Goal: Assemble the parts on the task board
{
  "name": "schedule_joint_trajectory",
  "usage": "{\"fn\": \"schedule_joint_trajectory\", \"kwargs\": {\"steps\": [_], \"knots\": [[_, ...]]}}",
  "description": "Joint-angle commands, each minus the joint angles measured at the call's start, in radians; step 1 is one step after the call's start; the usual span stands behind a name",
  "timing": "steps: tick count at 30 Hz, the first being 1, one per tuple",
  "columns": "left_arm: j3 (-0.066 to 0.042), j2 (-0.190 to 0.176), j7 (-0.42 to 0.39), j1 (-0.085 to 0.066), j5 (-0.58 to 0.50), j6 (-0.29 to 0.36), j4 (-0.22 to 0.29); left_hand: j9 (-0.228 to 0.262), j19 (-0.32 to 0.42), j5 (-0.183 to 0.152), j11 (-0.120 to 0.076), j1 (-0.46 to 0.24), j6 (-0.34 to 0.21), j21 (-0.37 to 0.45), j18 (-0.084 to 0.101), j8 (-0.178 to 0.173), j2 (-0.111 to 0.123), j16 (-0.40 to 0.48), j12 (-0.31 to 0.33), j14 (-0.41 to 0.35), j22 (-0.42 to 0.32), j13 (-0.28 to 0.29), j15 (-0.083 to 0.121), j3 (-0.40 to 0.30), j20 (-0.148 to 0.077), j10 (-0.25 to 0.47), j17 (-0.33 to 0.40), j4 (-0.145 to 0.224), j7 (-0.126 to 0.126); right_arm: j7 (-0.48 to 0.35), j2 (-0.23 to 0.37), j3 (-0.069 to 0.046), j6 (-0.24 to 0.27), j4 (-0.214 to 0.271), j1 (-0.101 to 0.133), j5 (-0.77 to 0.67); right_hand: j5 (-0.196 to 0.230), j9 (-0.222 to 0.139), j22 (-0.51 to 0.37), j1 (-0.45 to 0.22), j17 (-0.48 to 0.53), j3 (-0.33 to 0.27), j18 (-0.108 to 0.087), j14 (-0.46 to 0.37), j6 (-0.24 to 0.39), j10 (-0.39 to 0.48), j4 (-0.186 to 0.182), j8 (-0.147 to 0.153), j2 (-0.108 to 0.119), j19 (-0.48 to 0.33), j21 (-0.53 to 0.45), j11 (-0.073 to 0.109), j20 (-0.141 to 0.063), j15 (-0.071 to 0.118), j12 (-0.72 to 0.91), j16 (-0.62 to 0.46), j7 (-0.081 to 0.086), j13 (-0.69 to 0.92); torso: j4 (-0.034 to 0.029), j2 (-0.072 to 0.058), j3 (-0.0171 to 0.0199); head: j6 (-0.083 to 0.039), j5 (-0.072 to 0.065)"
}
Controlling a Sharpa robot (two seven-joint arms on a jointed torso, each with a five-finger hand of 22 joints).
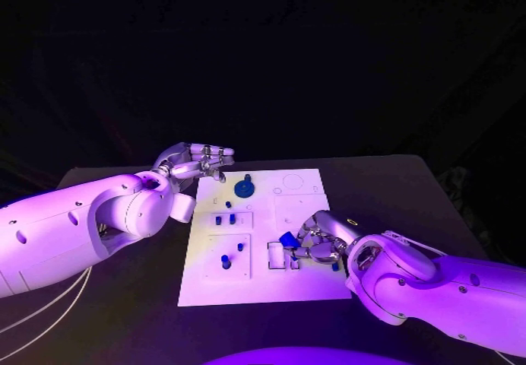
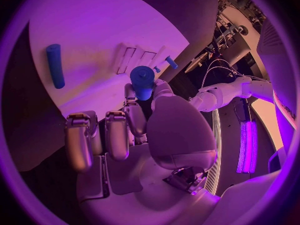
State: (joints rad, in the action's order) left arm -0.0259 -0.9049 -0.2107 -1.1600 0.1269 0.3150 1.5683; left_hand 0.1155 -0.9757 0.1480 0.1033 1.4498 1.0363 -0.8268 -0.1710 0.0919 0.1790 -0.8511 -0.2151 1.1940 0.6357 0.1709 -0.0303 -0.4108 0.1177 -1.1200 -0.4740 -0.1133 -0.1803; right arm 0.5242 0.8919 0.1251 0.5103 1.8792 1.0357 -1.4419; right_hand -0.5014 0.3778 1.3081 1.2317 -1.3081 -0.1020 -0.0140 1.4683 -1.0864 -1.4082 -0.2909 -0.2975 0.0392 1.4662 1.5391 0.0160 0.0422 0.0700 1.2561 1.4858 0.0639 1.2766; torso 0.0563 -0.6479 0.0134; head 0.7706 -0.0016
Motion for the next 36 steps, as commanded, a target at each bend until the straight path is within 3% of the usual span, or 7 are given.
{"fn": "schedule_joint_trajectory", "kwargs": {"steps": [1, 5, 15, 24, 27, 31, 36], "knots": [[-0.001, 0.003, -0.008, -0.001, -0.005, -0.018, 0.002, -0.002, -0.002, 0.003, 0.003, -0.002, -0.007, 0.004, -0.013, -0.003, -0.006, 0.006, -0.006, -0.006, -0.001, 0.001, 0.003, 0.007, 0.003, 0.007, 0.001, -0.001, 0.002, -0.014, -0.021, 0.0, -0.045, -0.016, 0.0, 0.046, 0.01, 0.009, 0.253, -0.023, -0.108, -0.012, 0.006, 0.072, -0.002, -0.004, -0.001, 0.0, -0.019, 0.09, -0.002, -0.002, -0.006, 0.006, -0.001, 0.003, -0.004, 0.0, 0.0, -0.001, -0.0008, 0.003, 0.004], [-0.001, 0.004, -0.006, -0.001, -0.005, -0.022, 0.002, -0.002, -0.002, 0.003, 0.003, -0.002, -0.007, 0.004, -0.013, -0.003, -0.006, 0.006, -0.006, -0.006, -0.001, 0.001, 0.003, 0.007, 0.003, 0.007, 0.001, -0.001, 0.002, -0.011, -0.043, 0.0, -0.073, -0.032, -0.001, 0.055, 0.062, 0.02, 0.253, -0.059, -0.11, -0.034, 0.007, 0.073, -0.009, -0.006, -0.001, -0.007, -0.035, 0.091, 0.0, 0.001, -0.007, 0.008, -0.003, 0.004, -0.008, 0.004, -0.0005, -0.001, 0.0, 0.003, 0.009], [-0.001, 0.005, -0.004, -0.001, -0.005, -0.026, 0.004, -0.002, -0.003, 0.003, 0.003, -0.001, -0.008, 0.004, -0.013, -0.004, -0.006, 0.006, -0.007, -0.006, -0.001, 0.001, 0.003, 0.007, 0.003, 0.009, 0.001, -0.001, 0.002, 0.012, -0.072, 0.0, -0.118, -0.062, -0.002, 0.044, 0.1, 0.043, 0.255, -0.128, -0.116, -0.077, 0.008, 0.074, -0.021, -0.022, -0.002, -0.024, -0.063, 0.093, 0.005, 0.007, -0.011, 0.013, 0.015, 0.008, -0.017, 0.03, 0.0009, -0.001, 0.0003, 0.004, 0.018], [-0.001, 0.004, -0.003, -0.001, -0.005, -0.028, 0.004, -0.002, -0.003, 0.003, 0.003, -0.001, -0.008, 0.004, -0.013, -0.004, -0.006, 0.006, -0.007, -0.006, -0.001, 0.001, 0.003, 0.007, 0.003, 0.009, 0.001, -0.001, 0.002, 0.019, -0.084, 0.001, -0.124, -0.074, -0.003, 0.031, 0.117, 0.05, 0.254, -0.137, -0.117, -0.089, 0.008, 0.074, -0.023, -0.025, -0.001, -0.029, -0.065, 0.093, 0.004, 0.009, -0.013, 0.014, 0.019, 0.008, -0.018, 0.036, 0.0012, 0.0, 0.0, 0.009, 0.021], [-0.001, 0.005, -0.003, -0.001, -0.005, -0.029, 0.004, -0.002, -0.003, 0.003, 0.003, -0.001, -0.008, 0.004, -0.013, -0.004, -0.006, 0.006, -0.007, -0.006, -0.001, 0.001, 0.003, 0.007, 0.003, 0.009, 0.001, -0.001, 0.002, 0.025, -0.087, 0.001, -0.123, -0.079, -0.003, 0.023, 0.195, 0.061, 0.252, -0.154, -0.112, -0.113, 0.006, 0.073, -0.015, -0.022, -0.001, -0.034, -0.068, 0.09, -0.002, 0.008, -0.014, 0.014, 0.01, 0.005, -0.018, 0.034, 0.0015, 0.0, -0.0001, 0.009, 0.021], [-0.001, 0.004, -0.003, -0.001, -0.005, -0.029, 0.004, -0.002, -0.003, 0.003, 0.003, -0.001, -0.008, 0.004, -0.013, -0.004, -0.006, 0.006, -0.007, -0.006, -0.001, 0.001, 0.003, 0.007, 0.003, 0.009, 0.001, -0.001, 0.002, 0.034, -0.089, 0.001, -0.116, -0.083, -0.003, 0.008, 0.355, 0.072, 0.249, -0.21, -0.103, -0.149, 0.003, 0.07, -0.003, -0.012, -0.002, -0.037, -0.061, 0.084, -0.015, 0.004, -0.012, 0.012, -0.011, 0.0, -0.014, 0.025, 0.0013, -0.001, 0.0, 0.008, 0.021], [-0.001, 0.004, 0.0, -0.001, -0.005, -0.028, 0.005, -0.002, -0.003, 0.003, 0.003, 0.0, -0.009, 0.005, -0.013, -0.004, -0.007, 0.006, -0.008, -0.007, -0.002, 0.001, 0.003, 0.007, 0.003, 0.01, 0.002, -0.001, 0.002, 0.044, -0.091, 0.001, -0.107, -0.082, -0.003, -0.033, 0.441, 0.082, 0.243, -0.269, -0.092, -0.146, -0.001, 0.068, 0.012, 0.002, -0.004, -0.04, -0.024, 0.076, -0.034, 0.0, -0.008, 0.008, -0.04, -0.008, -0.009, 0.008, 0.0013, 0.0, -0.0004, 0.008, 0.021]]}}
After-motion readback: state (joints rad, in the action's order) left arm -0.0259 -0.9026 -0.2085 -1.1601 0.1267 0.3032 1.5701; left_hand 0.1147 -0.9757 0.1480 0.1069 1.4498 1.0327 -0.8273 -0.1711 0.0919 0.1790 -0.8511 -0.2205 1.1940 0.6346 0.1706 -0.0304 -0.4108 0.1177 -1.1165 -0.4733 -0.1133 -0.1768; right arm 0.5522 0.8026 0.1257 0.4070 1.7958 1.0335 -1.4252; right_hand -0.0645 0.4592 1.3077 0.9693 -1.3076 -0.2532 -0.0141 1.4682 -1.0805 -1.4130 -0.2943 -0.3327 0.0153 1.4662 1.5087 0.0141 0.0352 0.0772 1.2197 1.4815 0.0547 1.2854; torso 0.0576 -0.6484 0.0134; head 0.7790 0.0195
